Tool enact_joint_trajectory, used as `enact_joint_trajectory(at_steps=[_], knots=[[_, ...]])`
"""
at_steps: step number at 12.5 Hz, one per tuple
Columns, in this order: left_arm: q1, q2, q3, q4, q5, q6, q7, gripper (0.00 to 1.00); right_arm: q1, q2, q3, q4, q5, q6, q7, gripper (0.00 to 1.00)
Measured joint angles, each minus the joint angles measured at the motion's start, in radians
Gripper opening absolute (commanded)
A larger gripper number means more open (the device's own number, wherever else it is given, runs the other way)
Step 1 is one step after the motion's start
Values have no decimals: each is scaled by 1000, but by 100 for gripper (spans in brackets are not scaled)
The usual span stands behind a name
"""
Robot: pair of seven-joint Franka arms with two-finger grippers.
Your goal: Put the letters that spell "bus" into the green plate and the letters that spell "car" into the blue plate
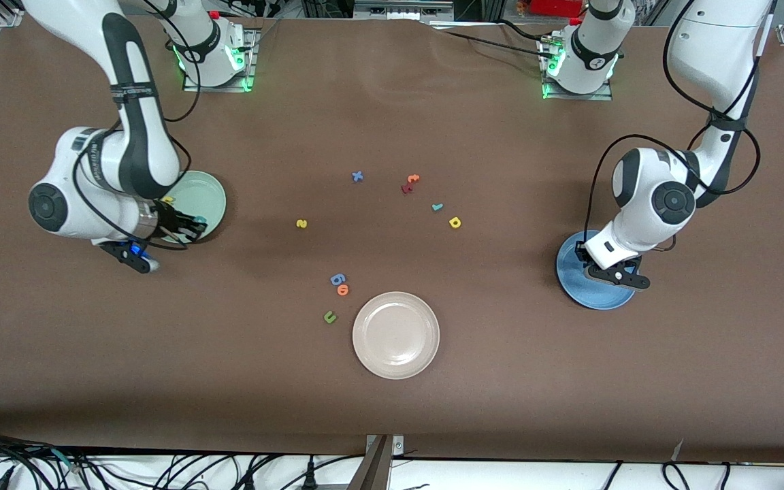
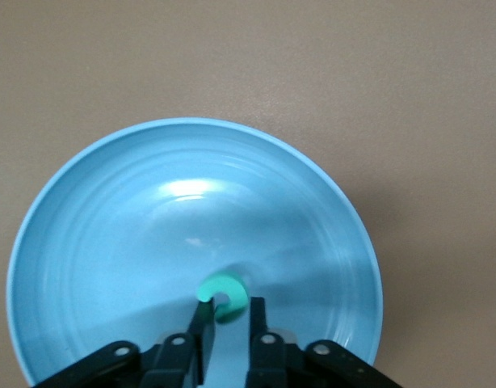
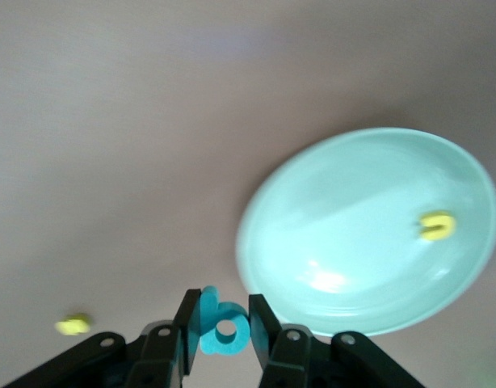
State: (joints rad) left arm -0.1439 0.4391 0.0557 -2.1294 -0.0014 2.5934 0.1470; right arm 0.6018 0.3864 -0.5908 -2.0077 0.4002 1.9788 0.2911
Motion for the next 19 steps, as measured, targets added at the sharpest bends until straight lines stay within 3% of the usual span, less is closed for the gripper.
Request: enact_joint_trajectory(at_steps=[4,5,6,8,12,16,19], knots=[[0,-9,-5,-9,0,14,1,100,-2,6,-69,-198,-1,139,-173,0],[-1,-18,-10,-2,0,-7,-11,100,-3,9,-74,-217,-1,150,-185,4],[-1,-30,-29,1,0,-28,-51,100,-3,16,-74,-224,-1,155,-187,28],[-4,-53,-111,1,0,-46,-202,100,-1,29,-73,-227,-1,164,-188,99],[-36,-68,-292,1,0,-54,-536,100,7,22,-71,-213,-1,168,-189,100],[-151,-52,-304,-1,4,-60,-738,100,111,-16,-64,-167,0,158,-67,99],[-191,-2,-304,15,108,-60,-886,100,252,-22,-53,-130,0,196,60,99]])
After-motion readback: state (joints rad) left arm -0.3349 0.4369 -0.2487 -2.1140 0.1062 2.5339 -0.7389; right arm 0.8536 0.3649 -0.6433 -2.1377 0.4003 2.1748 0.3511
